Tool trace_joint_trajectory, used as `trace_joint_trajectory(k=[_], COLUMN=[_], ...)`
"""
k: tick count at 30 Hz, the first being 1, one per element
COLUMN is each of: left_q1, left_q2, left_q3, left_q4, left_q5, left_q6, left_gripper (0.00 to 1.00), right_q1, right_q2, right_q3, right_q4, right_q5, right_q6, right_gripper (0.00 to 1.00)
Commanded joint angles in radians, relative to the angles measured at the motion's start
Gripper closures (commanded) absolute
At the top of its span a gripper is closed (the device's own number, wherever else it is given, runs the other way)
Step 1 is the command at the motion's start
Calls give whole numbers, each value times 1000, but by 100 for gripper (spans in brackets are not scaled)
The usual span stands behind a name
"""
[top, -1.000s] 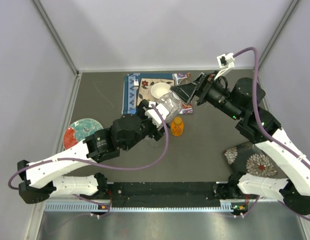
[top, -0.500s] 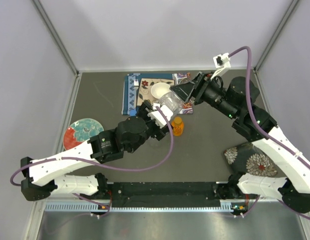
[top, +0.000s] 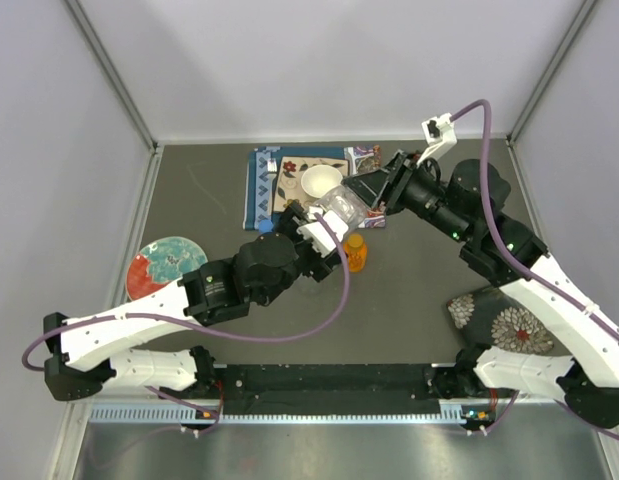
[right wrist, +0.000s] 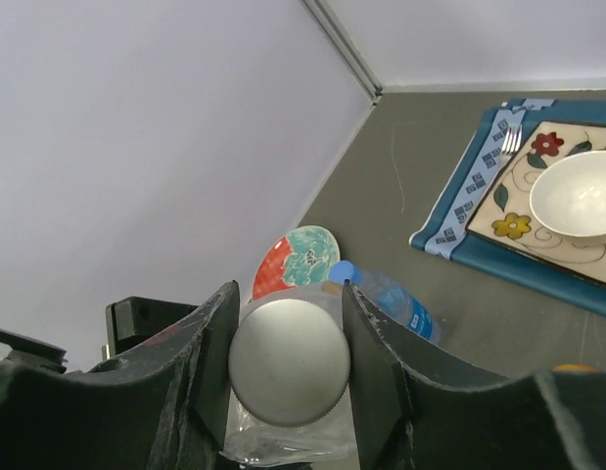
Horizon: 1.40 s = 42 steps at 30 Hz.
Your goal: Unscrew the bottle caps
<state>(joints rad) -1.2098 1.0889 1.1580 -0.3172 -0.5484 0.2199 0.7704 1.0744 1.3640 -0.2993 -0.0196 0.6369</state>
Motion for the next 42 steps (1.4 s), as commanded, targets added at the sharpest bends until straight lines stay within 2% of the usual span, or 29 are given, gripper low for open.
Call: trace_joint_trajectory(k=[1, 4, 5, 8, 16, 18, 19, 22, 29, 37, 42], left_q1=[-4, -5, -4, -2, 50, 88, 104, 167, 317, 375, 388], left_q2=[-18, -30, -40, -78, -170, -182, -185, -192, -161, -139, -126], left_q3=[25, 14, 9, -15, -23, -15, -14, -14, -26, -47, -63], left_q4=[89, 89, 90, 107, 79, 76, 79, 98, 210, 361, 431], left_q5=[5, 51, 97, 198, 703, 787, 888, 1064, 1440, 1630, 1697], left_q6=[-11, -19, -30, -50, -119, -142, -169, -215, -393, -540, -596], left_gripper=[73, 73, 73, 73, 74, 74, 74, 74, 74, 73, 73], right_q1=[6, 4, 6, 6, 6, 4, 6, 4, -14, -16, -17], right_q2=[-31, -45, -50, -68, -116, -131, -137, -159, -166, -156, -125], right_q3=[-11, -23, -28, -39, -49, -58, -63, -97, -117, -49, -10], right_q4=[12, 28, 35, 68, 140, 160, 164, 213, 282, 252, 122], right_q5=[17, 17, 14, -19, -242, -305, -330, -433, -735, -977, -1151], right_q6=[-6, -16, -28, -71, -244, -269, -298, -347, -398, -453, -543], right_gripper=[73, 89, 100, 100, 100, 100, 100, 100, 100, 100, 100])
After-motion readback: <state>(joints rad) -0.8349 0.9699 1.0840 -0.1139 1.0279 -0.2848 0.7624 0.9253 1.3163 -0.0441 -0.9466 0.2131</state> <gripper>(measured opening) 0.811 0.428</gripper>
